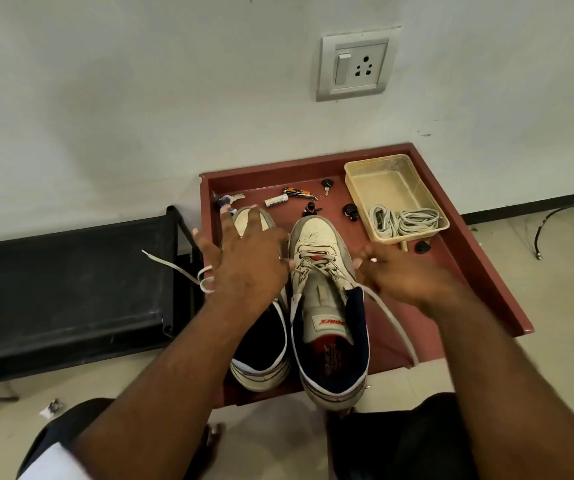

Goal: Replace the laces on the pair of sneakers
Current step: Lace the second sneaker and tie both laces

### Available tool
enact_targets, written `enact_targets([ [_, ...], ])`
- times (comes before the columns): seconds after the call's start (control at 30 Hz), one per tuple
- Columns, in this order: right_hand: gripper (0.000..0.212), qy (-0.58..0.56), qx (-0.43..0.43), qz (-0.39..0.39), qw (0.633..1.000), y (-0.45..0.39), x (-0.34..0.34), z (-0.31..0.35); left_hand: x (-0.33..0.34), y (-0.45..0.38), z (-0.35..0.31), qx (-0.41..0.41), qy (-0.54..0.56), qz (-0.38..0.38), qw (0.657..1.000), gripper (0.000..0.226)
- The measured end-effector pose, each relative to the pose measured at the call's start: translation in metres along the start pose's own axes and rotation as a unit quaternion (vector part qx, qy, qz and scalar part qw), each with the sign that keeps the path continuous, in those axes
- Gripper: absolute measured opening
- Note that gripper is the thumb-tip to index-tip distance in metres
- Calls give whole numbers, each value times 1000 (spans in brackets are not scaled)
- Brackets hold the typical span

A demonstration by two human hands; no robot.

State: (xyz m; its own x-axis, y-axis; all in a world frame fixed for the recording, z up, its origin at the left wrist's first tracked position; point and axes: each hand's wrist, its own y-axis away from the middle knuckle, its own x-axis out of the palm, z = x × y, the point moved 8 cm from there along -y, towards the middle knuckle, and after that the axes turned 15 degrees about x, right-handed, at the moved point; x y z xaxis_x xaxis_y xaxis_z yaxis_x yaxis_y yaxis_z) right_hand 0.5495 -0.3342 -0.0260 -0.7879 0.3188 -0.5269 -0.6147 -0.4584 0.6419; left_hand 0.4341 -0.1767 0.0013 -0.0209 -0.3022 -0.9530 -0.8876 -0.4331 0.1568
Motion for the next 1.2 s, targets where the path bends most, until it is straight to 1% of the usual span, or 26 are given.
enact_targets([
  [0.03, 12, -101, 6, 44, 994, 12, -6, 5, -5, 7, -4, 1, 40, -22, 999, 22],
  [0.1, 8, -241, -26, 115, 963, 34, -18, 21, -10, 21, -13, 7, 114, -56, 992, 14],
  [0.13, 6, -292, -47, 136, 946, 41, -22, 27, -10, 27, -19, 15, 137, -64, 988, 14],
  [0.17, 2, -311, -52, 130, 940, 42, -22, 27, -10, 31, -24, 24, 151, -69, 986, 14],
  [0.2, 3, -293, -38, 95, 951, 39, -19, 19, -9, 34, -27, 28, 161, -77, 984, 14],
  [0.27, 7, -194, 33, 12, 980, 25, -8, -10, -8, 36, -29, 32, 176, -104, 978, 15],
  [0.3, 7, -141, 73, 19, 987, 20, 5, -23, -7, 36, -29, 40, 182, -116, 976, 15],
  [0.37, 17, -78, 128, 78, 986, 13, 29, -44, 1, 33, -32, 71, 192, -115, 972, 14],
  [0.4, 25, -85, 136, 81, 984, 10, 31, -48, 6, 31, -35, 86, 194, -99, 972, 14],
  [0.43, 33, -107, 134, 61, 983, 5, 31, -50, 11, 30, -36, 93, 190, -81, 974, 15],
  [0.5, 47, -150, 100, -18, 983, -1, 24, -47, 13, 28, -36, 89, 178, -54, 978, 19],
  [0.53, 53, -141, 67, -51, 987, -4, 22, -42, 13, 25, -35, 86, 177, -45, 979, 20],
  [0.6, 49, -89, 10, -70, 993, -9, 28, -33, 12, 19, -33, 77, 185, -25, 979, 22],
  [0.67, 35, -100, 22, -72, 992, -12, 33, -33, 10, 13, -28, 65, 200, -13, 978, 23],
  [0.7, 27, -92, 30, -92, 991, -14, 31, -37, 11, 11, -27, 62, 206, -5, 977, 23],
  [0.77, 14, -12, 38, -126, 991, -15, 23, -38, 14, 5, -24, 63, 219, 20, 973, 22],
  [0.8, 13, 6, 42, -124, 991, -16, 19, -36, 15, 3, -24, 64, 225, 26, 972, 22],
  [0.83, 13, -12, 57, -95, 994, -14, 17, -34, 17, 2, -22, 62, 233, 29, 970, 22],
  [0.9, 9, -173, 70, 11, 982, -2, 15, -21, 16, 0, -21, 61, 254, 24, 965, 18],
  [0.93, 11, -260, 49, 61, 962, 6, 10, -7, 16, 0, -22, 64, 271, 22, 960, 15],
  [1.0, 29, -391, -10, 119, 913, 24, -8, 22, 16, 1, -27, 76, 314, 28, 946, 13],
  [1.07, 28, -450, -71, 166, 874, 38, -19, 49, 16, 1, -33, 94, 334, 42, 937, 15],
  [1.1, 22, -458, -84, 183, 866, 39, -18, 56, 17, 0, -34, 102, 334, 50, 936, 16],
  [1.13, 15, -453, -81, 178, 870, 35, -15, 55, 18, 0, -34, 108, 334, 58, 935, 17],
  [1.17, 9, -432, -65, 143, 888, 25, -11, 46, 20, 0, -34, 110, 335, 63, 934, 17],
  [1.2, 7, -385, -36, 83, 919, 14, -8, 32, 21, -1, -31, 107, 334, 61, 935, 16],
])
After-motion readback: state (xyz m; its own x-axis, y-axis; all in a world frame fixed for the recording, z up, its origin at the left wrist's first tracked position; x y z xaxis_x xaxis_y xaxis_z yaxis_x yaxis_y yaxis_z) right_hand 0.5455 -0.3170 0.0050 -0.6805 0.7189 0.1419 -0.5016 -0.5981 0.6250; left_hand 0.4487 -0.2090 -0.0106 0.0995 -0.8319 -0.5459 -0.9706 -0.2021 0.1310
